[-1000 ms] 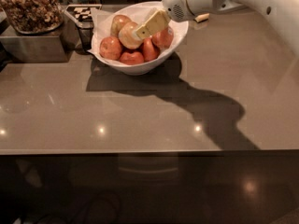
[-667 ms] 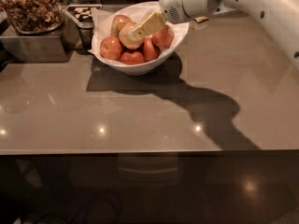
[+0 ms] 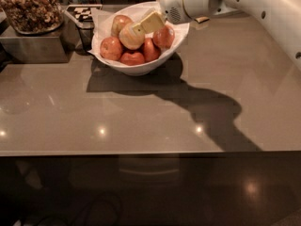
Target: Pick apple from white bowl
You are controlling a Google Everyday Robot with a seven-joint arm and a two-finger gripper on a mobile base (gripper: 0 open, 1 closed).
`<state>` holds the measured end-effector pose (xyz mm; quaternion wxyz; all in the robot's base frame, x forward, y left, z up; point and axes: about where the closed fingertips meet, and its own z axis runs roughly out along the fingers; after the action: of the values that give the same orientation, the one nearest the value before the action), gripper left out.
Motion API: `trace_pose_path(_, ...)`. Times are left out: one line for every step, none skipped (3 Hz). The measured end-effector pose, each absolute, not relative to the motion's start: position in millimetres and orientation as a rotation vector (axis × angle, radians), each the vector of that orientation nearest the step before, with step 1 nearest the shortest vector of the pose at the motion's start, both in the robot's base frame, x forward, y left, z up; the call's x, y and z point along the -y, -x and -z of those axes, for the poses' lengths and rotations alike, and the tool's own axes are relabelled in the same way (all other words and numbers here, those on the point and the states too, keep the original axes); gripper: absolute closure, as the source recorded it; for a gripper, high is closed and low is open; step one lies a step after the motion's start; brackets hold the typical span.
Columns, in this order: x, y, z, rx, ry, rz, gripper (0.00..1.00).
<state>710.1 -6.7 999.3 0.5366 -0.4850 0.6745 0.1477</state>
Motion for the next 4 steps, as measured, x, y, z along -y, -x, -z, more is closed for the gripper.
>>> trace_pose_path(-3, -713, -987, -1.621, 1.173, -0.391, 0.15)
trace_pose_path(-7, -715, -979, -1.633, 1.174, -0.413, 0.15)
trace_pose_path(-8, -716, -967, -1.663, 1.171, -0.414, 0.13)
trace_pose_path(-9, -719, -955, -1.691, 1.171, -0.425, 0.14)
